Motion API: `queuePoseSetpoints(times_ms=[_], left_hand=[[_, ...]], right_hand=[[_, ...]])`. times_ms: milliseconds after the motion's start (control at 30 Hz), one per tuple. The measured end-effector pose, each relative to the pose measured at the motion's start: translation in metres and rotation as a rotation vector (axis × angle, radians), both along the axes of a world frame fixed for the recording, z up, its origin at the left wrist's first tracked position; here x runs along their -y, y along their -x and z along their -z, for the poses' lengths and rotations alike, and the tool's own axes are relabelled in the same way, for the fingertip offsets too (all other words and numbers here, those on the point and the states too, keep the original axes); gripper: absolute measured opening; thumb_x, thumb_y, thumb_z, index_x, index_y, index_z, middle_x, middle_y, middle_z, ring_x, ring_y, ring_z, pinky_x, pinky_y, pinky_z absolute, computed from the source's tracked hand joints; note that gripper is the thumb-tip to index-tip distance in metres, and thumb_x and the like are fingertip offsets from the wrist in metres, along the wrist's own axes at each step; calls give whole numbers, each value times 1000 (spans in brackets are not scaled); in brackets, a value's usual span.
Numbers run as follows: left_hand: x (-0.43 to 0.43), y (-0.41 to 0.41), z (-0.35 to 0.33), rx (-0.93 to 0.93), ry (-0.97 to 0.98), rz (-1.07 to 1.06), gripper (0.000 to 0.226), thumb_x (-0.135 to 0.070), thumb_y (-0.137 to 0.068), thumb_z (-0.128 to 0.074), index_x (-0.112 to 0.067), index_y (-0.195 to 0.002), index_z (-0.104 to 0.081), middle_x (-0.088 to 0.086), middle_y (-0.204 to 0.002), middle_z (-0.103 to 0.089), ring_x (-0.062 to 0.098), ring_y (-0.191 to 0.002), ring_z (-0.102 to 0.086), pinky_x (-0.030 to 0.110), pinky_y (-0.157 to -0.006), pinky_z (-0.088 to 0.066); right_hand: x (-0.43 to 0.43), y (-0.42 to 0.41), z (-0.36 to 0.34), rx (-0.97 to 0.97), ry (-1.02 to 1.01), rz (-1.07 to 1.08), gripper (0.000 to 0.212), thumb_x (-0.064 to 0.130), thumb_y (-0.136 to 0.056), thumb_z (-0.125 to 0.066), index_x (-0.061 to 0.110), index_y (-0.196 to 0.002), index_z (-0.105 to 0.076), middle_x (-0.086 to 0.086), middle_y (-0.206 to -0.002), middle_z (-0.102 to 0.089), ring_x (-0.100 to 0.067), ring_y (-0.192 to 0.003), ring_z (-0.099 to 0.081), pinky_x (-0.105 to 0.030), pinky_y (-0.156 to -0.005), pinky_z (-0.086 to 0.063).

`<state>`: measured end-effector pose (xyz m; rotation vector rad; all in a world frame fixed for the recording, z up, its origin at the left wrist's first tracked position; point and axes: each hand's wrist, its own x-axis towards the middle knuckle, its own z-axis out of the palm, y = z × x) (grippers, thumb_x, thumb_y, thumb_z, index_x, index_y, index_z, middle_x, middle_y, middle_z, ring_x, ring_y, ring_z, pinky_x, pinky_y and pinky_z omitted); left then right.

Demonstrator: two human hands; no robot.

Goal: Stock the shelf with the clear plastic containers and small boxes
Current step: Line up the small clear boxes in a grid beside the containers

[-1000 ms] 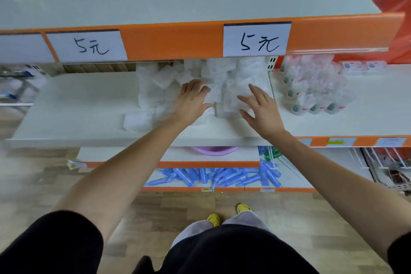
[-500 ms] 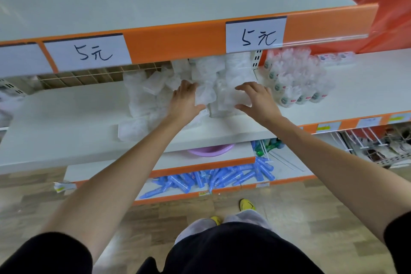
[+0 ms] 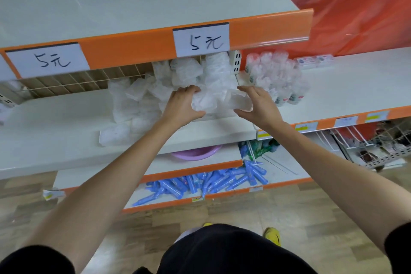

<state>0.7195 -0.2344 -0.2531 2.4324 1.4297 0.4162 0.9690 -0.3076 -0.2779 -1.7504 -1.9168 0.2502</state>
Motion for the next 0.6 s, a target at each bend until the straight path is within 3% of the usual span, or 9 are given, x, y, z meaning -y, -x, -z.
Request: queuePoseSetpoints(times_ms=[167, 333, 600], left_hand=[[18, -56, -4, 43, -5, 27, 67, -33, -70, -82, -15, -128, -54, 3, -126, -60, 27, -112, -51, 34, -95, -33], [34, -132, -9, 80, 17, 55, 65, -33, -70, -80, -17, -127, -53, 2, -124, -59, 27, -111, -48, 34, -94, -33], [50, -254, -3, 117, 35, 83, 67, -35, -71, -80, -18, -130, -51, 3, -128, -57, 27, -116, -46, 35, -96, -32]], right_hand=[[16, -56, -5, -43, -17, -3, 61, 30, -80, -76, 16, -135, -52, -5, -129, -51, -32, -109, -57, -42, -91, -47], [34, -125, -12, -46, -21, 9, 65, 31, -78, -77, 15, -135, -49, -5, -129, -46, -27, -110, -58, -42, -82, -52], [56, -239, -7, -29, 28, 59, 67, 28, -78, -77, 12, -137, -49, -8, -131, -56, -27, -118, -52, -37, -97, -42]])
